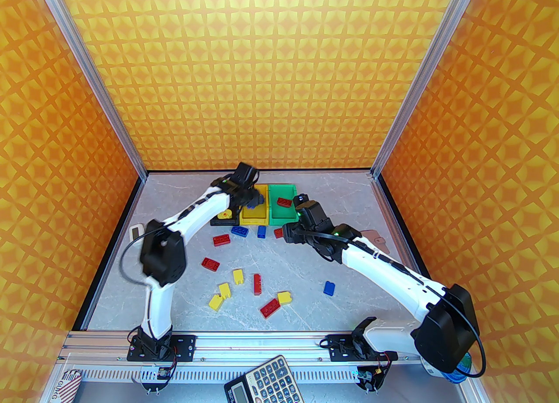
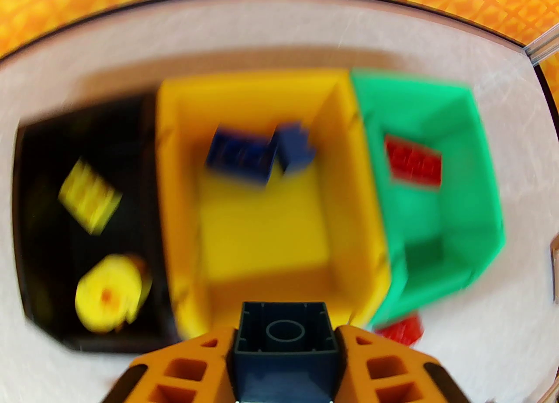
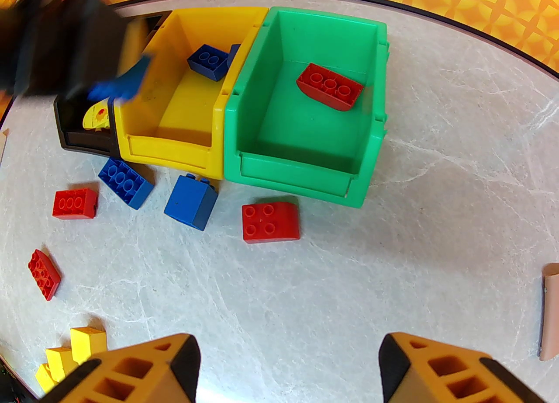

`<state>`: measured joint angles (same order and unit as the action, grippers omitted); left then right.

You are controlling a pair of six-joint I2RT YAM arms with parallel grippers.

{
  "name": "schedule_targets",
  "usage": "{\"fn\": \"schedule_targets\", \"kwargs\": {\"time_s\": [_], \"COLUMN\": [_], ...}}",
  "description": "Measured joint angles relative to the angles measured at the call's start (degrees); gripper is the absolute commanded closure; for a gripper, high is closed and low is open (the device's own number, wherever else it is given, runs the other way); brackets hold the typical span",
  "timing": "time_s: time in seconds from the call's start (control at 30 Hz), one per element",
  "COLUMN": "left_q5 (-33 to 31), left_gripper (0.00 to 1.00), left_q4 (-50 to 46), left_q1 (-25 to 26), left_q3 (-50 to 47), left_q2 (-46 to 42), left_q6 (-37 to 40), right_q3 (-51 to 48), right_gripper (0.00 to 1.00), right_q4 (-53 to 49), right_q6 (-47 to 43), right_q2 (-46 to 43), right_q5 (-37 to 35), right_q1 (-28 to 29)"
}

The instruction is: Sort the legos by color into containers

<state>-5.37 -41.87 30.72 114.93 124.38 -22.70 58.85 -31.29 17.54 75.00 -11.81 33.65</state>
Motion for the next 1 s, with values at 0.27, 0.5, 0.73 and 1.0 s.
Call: {"fn": "schedule_targets", "kwargs": {"time_s": [0.27, 0.5, 0.73, 1.0], "left_q5": [-0.02, -0.02, -0.04, -0.50], "left_gripper": [0.25, 0.24, 0.24, 0.23], "left_q4": [-3.85, -2.71, 0.76, 2.54], "left_q1": [-1.07, -1.07, -1.07, -1.07], "left_q3": [8.04, -6.71, -20.24, -30.88], "left_q2": [4.90, -7.96, -19.74, -25.20], "left_q6": [0.94, 0.90, 0.28, -1.27], "right_q3": [-3.21, -3.67, -4.66, -7.80], "right_gripper": [0.27, 0.29, 0.30, 0.33], "right_q4": [-0.63, 0.09, 2.38, 5.66], "right_q6": [0.22, 0.66, 4.44, 11.96], "right_q2": [-1.75, -0.46, 3.96, 11.74], "right_q5": [-0.48, 1.95, 2.84, 4.17], "right_q1": [0.00, 0.02, 6.01, 17.86]}}
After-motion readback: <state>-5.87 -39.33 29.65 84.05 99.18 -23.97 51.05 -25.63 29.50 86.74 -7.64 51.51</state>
